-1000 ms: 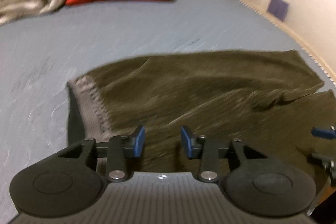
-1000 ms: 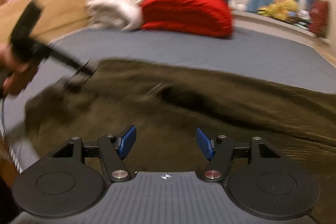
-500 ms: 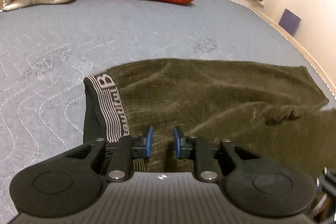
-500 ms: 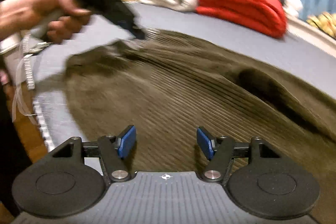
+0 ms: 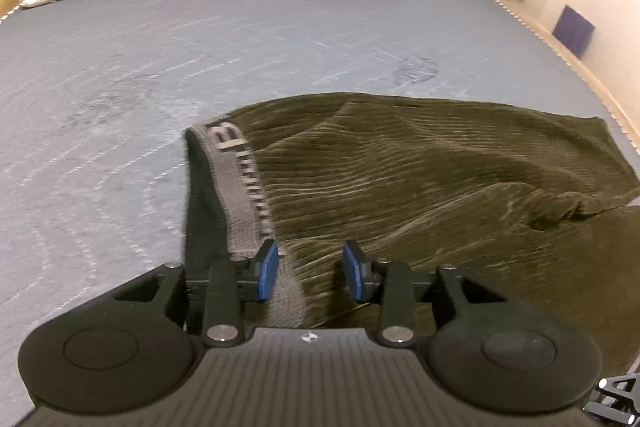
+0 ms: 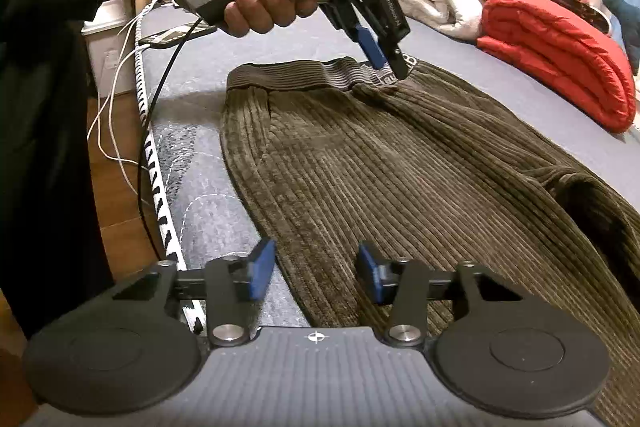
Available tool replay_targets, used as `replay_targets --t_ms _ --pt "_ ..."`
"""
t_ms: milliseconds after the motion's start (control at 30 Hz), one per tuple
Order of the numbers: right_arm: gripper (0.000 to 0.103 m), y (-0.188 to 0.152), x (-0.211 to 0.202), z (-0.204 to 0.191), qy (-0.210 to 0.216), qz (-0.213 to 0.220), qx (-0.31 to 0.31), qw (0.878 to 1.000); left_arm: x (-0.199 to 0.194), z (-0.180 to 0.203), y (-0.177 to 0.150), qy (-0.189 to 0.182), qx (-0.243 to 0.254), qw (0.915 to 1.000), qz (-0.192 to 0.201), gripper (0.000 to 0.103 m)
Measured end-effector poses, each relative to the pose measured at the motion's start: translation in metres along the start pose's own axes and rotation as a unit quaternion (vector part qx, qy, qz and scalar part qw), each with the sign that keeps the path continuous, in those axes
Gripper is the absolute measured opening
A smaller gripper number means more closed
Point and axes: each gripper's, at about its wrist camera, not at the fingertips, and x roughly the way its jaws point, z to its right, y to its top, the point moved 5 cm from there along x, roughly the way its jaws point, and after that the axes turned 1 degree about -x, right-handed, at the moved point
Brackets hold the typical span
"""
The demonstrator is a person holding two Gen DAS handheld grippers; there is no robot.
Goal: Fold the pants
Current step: 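Grasp the waistband with the left gripper while the right gripper grasps its other end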
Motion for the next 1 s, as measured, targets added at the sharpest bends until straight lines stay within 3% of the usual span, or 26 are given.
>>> replay_targets --t_ms 33,100,233,467,567,633,733,867,967,1000 --pt "0.036 0.001 0.002 -0.001 0.003 -0.001 -0.001 1.000 -0.005 -0.003 -0.001 0.003 -0.003 1.0000 0.001 0.062" --pt "0.032 0.003 0.002 -0.003 0.006 -0.002 -0.009 1.000 -0.014 -0.010 -0.006 0.013 -0.008 0.9999 -0.001 0.077" --pt "0.027 0.003 0.005 -0.008 0.004 -0.004 -0.024 1.000 -0.023 -0.021 -0.027 0.024 0.009 0.9990 -0.038 0.084" --pt "0.027 0.007 0.004 -0.012 -0.002 -0.007 -0.033 0.999 -0.024 -0.024 -0.078 0.011 0.038 0.9937 -0.105 0.082" --pt "0.024 0.008 0.004 -0.016 -0.005 -0.009 -0.039 0.999 -0.029 -0.018 -0.090 0.006 0.063 0.9932 -0.098 0.062" --pt "0.019 0.008 0.004 -0.018 -0.009 -0.010 -0.048 0.999 -0.039 -0.016 -0.089 0.015 0.091 0.9923 -0.083 0.041" --pt "0.009 0.011 0.000 -0.017 -0.008 -0.006 -0.052 0.999 -0.060 -0.015 -0.086 0.008 0.114 0.9911 -0.067 0.035" --pt "0.009 0.022 -0.019 -0.017 0.013 0.010 -0.054 0.998 -0.076 -0.010 -0.089 0.020 0.137 0.9878 -0.071 0.038" --pt "0.011 0.017 -0.018 -0.015 0.024 -0.007 -0.045 0.999 -0.055 -0.004 -0.099 0.060 0.181 0.9761 -0.104 0.052" --pt "0.014 0.013 -0.013 -0.014 0.022 -0.017 -0.045 0.999 -0.054 -0.003 -0.097 0.071 0.192 0.9742 -0.096 0.062"
